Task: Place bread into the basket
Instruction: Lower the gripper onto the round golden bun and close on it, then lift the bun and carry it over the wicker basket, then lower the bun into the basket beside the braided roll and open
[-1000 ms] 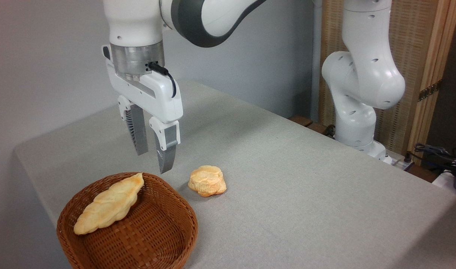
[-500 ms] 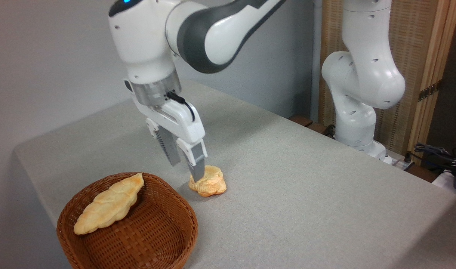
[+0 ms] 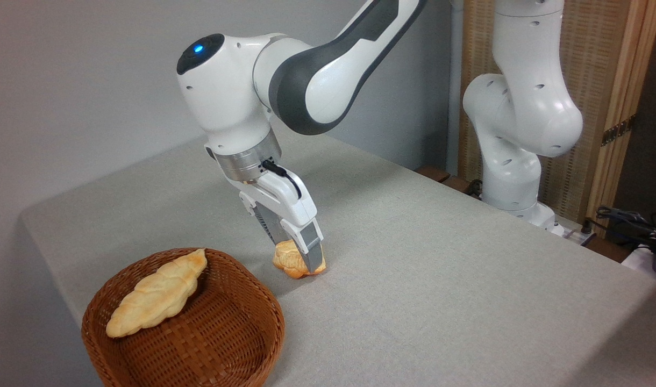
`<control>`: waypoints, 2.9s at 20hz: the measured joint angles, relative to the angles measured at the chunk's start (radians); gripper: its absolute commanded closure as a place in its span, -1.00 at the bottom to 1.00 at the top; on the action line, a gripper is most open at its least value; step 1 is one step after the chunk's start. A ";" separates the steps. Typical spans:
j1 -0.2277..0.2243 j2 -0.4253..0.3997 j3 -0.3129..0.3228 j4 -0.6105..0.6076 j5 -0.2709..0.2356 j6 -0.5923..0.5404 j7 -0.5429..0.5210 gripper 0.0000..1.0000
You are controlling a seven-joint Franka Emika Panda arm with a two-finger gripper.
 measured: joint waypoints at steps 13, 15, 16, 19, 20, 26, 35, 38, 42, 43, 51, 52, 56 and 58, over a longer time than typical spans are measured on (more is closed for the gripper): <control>-0.020 0.014 -0.004 0.000 0.032 0.015 0.000 -0.01; -0.020 0.014 -0.004 0.000 0.032 0.015 0.000 -0.01; -0.020 0.014 -0.004 0.000 0.033 0.015 0.000 -0.01; -0.020 0.014 -0.004 0.000 0.033 0.015 0.000 -0.01; -0.020 0.014 -0.004 0.000 0.033 0.016 0.000 0.00; -0.020 0.009 -0.004 0.015 0.033 0.018 0.000 -0.07; -0.019 -0.036 0.001 0.119 0.033 0.023 0.000 -0.17; -0.016 -0.036 0.004 0.148 0.033 0.101 0.004 -0.18; -0.012 -0.014 0.006 0.150 0.033 0.209 0.006 -0.92; -0.010 -0.004 0.007 0.150 0.033 0.235 0.008 -1.00; -0.004 0.037 0.007 0.153 0.032 0.320 -0.005 -1.00; -0.004 0.037 0.007 0.155 0.032 0.320 -0.010 -1.00; -0.003 0.037 0.007 0.157 0.032 0.320 -0.011 -1.00; -0.003 0.037 0.007 0.157 0.032 0.320 -0.011 -1.00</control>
